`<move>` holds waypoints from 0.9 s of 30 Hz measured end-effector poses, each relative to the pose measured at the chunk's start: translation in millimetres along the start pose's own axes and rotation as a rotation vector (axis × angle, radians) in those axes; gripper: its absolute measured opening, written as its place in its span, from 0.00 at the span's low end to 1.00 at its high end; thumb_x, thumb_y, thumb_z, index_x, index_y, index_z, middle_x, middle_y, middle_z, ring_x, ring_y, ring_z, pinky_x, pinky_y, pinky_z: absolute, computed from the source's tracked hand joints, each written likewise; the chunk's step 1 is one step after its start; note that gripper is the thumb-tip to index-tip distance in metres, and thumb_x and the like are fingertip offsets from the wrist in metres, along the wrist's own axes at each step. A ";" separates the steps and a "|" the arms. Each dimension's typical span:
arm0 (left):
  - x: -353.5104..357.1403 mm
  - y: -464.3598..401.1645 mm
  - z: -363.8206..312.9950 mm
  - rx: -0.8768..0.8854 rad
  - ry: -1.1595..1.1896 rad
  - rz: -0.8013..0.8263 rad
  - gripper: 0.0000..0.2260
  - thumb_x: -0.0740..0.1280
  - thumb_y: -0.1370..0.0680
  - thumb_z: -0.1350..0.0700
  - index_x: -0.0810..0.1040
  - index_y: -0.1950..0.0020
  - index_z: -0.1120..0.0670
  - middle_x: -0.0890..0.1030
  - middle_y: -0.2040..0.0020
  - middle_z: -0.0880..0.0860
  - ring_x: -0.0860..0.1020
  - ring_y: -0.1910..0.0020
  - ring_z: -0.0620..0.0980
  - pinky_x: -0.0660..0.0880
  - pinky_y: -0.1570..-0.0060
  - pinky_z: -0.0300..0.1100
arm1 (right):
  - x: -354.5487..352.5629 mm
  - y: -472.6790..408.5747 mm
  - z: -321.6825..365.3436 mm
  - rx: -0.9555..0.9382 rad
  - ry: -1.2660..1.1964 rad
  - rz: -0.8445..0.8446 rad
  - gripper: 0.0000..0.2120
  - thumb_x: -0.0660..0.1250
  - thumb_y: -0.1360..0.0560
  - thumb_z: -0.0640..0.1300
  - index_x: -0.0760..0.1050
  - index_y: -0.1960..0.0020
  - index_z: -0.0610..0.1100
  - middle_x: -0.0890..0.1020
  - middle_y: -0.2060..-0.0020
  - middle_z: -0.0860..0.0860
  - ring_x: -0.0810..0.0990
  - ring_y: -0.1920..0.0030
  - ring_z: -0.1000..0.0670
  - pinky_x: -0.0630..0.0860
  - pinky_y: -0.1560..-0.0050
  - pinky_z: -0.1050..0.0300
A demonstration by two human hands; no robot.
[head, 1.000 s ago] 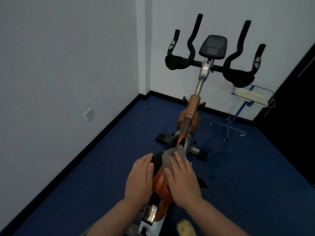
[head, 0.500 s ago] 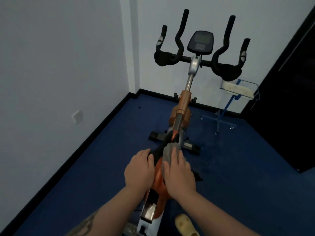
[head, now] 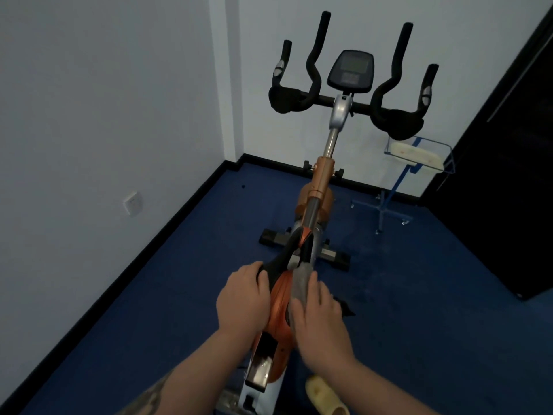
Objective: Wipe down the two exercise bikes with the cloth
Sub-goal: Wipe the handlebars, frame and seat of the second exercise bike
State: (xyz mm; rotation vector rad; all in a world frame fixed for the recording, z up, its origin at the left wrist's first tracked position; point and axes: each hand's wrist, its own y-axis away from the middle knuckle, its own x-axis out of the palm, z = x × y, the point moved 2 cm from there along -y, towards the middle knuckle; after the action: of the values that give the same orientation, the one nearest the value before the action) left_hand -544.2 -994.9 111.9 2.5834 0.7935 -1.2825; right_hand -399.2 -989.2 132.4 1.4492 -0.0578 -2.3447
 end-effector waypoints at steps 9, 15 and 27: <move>0.7 -2.4 -0.6 0.001 0.004 -0.013 0.17 0.54 0.18 0.48 0.74 0.33 0.49 0.79 0.41 0.47 0.76 0.44 0.46 0.73 0.51 0.43 | -9.8 -31.6 9.7 0.106 -0.096 -0.001 0.28 0.47 0.17 0.56 0.45 0.21 0.48 0.63 0.26 0.45 0.66 0.31 0.43 0.68 0.35 0.46; 0.4 -1.2 0.1 0.011 -0.001 -0.014 0.17 0.54 0.19 0.48 0.75 0.34 0.48 0.79 0.43 0.45 0.76 0.46 0.43 0.72 0.54 0.41 | 8.1 5.8 6.8 -0.038 0.158 -0.030 0.31 0.44 0.19 0.60 0.36 0.22 0.52 0.44 0.22 0.48 0.49 0.24 0.44 0.56 0.27 0.45; 0.4 0.9 1.4 0.010 0.015 0.002 0.18 0.54 0.19 0.48 0.73 0.32 0.48 0.78 0.39 0.46 0.74 0.41 0.44 0.73 0.47 0.43 | 5.6 -6.2 7.6 -0.123 0.194 0.001 0.27 0.44 0.18 0.59 0.40 0.23 0.59 0.38 0.22 0.47 0.44 0.24 0.43 0.57 0.27 0.43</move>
State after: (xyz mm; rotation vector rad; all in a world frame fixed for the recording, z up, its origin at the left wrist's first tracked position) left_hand -544.5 -996.0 110.6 2.6040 0.7897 -1.2709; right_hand -409.9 -986.6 129.7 1.6049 0.1345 -2.1546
